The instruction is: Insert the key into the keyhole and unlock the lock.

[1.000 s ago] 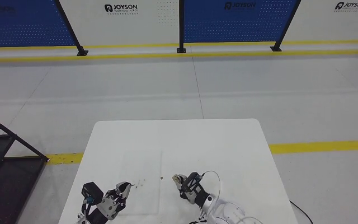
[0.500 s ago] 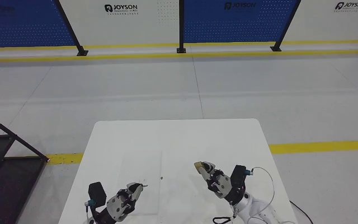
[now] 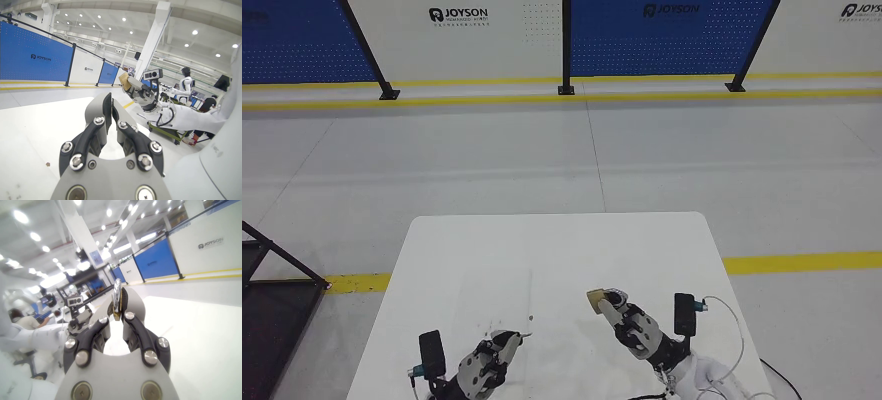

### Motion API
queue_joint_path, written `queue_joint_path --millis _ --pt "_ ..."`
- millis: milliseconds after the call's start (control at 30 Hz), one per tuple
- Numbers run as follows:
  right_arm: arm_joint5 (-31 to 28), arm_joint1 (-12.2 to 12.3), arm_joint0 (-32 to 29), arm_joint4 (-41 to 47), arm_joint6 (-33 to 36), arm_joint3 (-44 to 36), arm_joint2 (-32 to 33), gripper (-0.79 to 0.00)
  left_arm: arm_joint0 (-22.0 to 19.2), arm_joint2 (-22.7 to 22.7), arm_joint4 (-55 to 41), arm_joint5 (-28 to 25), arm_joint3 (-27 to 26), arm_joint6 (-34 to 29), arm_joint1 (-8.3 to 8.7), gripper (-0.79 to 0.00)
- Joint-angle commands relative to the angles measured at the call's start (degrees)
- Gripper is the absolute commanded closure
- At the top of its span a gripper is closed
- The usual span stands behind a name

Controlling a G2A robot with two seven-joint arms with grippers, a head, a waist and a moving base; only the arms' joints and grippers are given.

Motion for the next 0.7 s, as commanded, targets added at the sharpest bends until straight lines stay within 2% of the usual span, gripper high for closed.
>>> queue_joint_path --millis 0,33,567,667 --pt "-0.61 0.26 0.55 3.20 3.81 0.24 0.20 0.000 -0.52 0.64 -1.90 0.48 -0.36 -2.15 -0.02 0.000" --pt "-0.18 0.38 0.80 3.26 5.30 0.07 0.59 0.000 -0.52 0.64 -1.90 0.48 -0.36 -2.15 -0.02 0.000" --pt "-0.18 0.38 0.80 3.26 5.30 0.07 0.59 0.000 -0.62 0.66 -1.81 0.84 -0.23 -2.57 -0.02 0.000" --pt "2.16 0.11 1.56 3.08 6.07 -0.16 -1.08 0.000 -2.12 2.94 -2.90 2.31 0.04 -4.08 -0.28 0.000"
